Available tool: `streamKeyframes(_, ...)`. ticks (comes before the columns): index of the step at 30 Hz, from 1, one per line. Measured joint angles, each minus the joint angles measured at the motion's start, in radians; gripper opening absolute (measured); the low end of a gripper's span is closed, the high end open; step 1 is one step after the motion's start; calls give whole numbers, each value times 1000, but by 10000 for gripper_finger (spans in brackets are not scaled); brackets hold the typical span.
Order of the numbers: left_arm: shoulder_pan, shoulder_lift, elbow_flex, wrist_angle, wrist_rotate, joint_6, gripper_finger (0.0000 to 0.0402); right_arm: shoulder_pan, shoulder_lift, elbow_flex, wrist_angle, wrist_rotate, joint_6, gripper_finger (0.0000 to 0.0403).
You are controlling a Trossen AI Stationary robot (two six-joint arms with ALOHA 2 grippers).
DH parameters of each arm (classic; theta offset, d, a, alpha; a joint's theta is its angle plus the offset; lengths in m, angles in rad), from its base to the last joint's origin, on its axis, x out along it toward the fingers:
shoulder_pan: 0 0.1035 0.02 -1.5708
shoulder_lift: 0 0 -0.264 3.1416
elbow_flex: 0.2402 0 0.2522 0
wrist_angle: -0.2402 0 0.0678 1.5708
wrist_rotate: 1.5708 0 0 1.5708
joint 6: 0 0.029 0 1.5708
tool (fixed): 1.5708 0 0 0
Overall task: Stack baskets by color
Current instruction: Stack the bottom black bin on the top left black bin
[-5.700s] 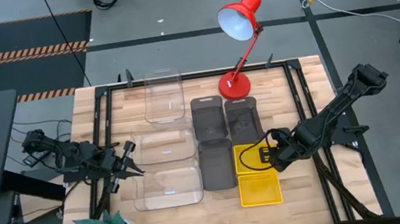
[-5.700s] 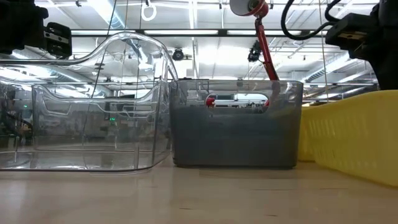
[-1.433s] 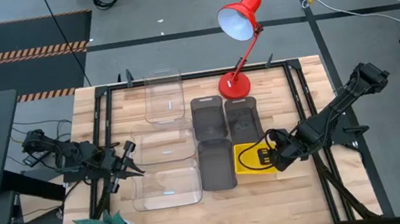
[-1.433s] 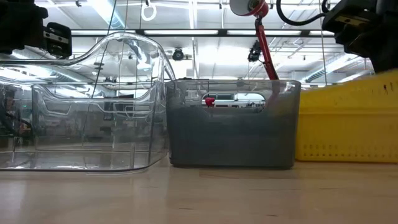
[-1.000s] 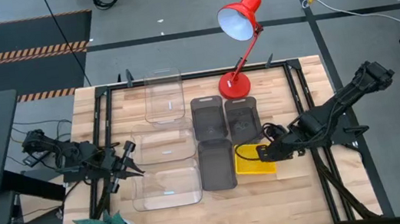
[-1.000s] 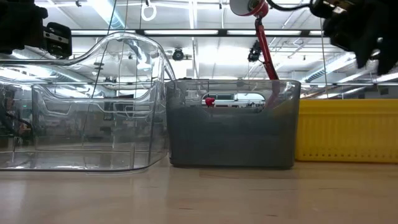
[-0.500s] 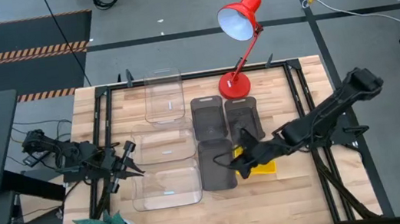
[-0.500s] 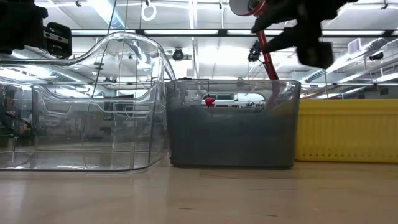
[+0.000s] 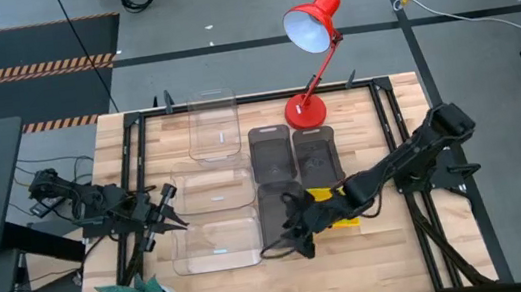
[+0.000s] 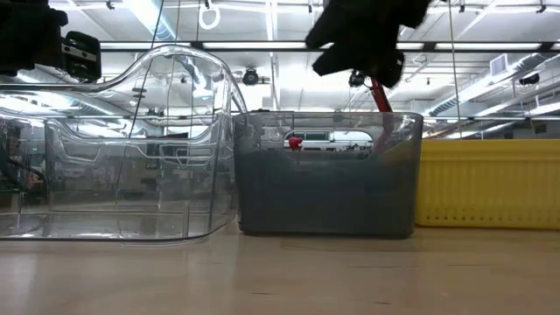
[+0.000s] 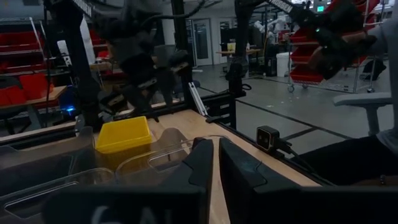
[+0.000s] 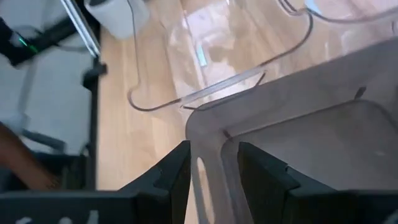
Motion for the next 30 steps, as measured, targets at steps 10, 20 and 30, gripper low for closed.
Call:
streamKeyframes(10,0,0,0,0,0,0,26,36,176,285,-315,-32,-144,141)
streamKeyframes(20,0,0,0,0,0,0,31,39,261,361,-442,-29,-193,210)
streamKeyframes(30,0,1,0,-2,0,0,25,47,306,359,-412,6,-220,223)
